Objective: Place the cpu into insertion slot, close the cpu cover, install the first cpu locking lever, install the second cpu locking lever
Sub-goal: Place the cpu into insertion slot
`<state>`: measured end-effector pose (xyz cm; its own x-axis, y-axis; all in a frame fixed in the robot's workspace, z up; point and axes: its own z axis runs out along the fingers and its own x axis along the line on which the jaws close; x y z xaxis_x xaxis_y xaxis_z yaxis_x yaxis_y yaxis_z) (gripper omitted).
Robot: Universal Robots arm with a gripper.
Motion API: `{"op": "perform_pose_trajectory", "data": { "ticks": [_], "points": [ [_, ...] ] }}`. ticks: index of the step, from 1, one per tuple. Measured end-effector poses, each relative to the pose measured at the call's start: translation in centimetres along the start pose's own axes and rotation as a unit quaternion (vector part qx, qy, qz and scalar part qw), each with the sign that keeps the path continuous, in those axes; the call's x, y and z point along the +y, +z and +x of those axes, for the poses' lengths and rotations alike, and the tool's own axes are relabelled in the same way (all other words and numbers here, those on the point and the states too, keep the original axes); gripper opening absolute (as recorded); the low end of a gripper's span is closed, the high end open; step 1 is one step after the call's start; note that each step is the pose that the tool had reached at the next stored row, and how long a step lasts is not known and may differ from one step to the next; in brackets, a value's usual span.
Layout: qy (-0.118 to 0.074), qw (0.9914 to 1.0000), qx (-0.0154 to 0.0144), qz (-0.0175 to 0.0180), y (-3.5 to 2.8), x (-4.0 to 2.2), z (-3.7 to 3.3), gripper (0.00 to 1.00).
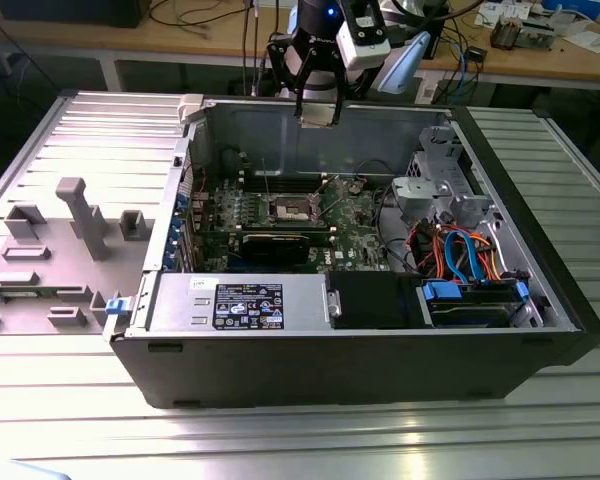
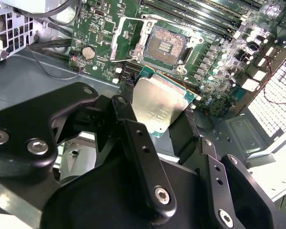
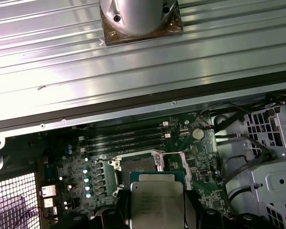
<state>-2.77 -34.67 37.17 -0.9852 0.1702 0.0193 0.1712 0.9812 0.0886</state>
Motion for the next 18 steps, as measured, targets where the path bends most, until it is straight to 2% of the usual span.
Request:
{"op": "perform_pose_trajectory", "data": {
  "ticks": [4, 7, 18],
  "points": [
    [0.003, 0.99999, -0.0003, -0.0001, 0.0, 0.0, 0.0, 0.55],
    [0.015, 0.99988, -0.0013, -0.0003, 0.01, 0.0, 0.0, 0.55],
    [0.016, 0.99988, -0.0014, -0.0003, 0.01, 0.0, 0.0, 0.55]
  ]
}}
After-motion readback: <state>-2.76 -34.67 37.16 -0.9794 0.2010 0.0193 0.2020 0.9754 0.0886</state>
